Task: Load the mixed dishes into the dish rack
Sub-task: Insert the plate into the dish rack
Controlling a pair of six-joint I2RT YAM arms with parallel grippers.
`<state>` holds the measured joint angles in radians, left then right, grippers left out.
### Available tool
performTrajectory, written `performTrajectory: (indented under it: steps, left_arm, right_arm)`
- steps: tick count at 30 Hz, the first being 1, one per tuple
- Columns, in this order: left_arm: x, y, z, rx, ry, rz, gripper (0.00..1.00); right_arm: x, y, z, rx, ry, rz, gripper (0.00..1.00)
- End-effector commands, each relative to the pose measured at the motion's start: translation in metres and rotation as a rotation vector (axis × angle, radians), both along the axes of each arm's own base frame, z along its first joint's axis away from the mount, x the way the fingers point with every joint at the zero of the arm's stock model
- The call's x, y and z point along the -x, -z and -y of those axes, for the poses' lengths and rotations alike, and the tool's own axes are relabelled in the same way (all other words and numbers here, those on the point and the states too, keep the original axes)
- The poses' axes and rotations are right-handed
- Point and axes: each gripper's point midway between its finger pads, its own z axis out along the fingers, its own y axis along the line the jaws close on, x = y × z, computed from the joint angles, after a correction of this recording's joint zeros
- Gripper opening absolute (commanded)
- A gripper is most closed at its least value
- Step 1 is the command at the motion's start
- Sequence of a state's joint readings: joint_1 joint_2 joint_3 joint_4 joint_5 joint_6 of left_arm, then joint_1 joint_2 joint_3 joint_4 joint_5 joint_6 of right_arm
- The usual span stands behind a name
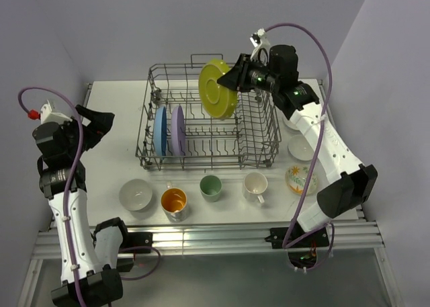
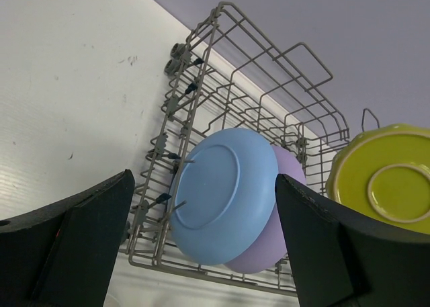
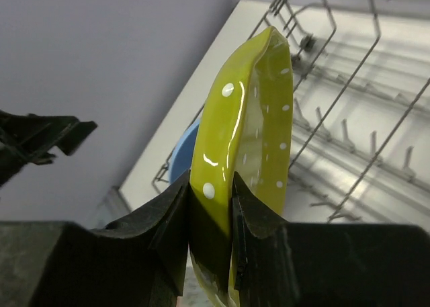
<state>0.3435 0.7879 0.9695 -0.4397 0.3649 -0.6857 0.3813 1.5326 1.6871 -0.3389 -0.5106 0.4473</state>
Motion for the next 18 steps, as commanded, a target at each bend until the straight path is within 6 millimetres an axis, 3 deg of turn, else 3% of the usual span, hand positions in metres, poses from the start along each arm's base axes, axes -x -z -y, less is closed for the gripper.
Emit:
performTrajectory:
  steps: [1,8,18]
  left_arm:
    - [0.003,-0.001,-0.002,-0.046,-0.007,0.02,0.93]
    - [0.003,0.007,-0.002,-0.043,-0.003,0.006,0.93]
    - [0.005,0.019,-0.003,-0.045,-0.011,-0.017,0.93]
  right_arm:
    - [0.041,-0.095,0.0,-0.271,-0.065,0.146,0.0]
    - [0.027,-0.059,0.007,-0.343,0.07,-0.066,0.0]
    - [0.025,-0.032,-0.002,-0.356,0.205,-0.216,0.0]
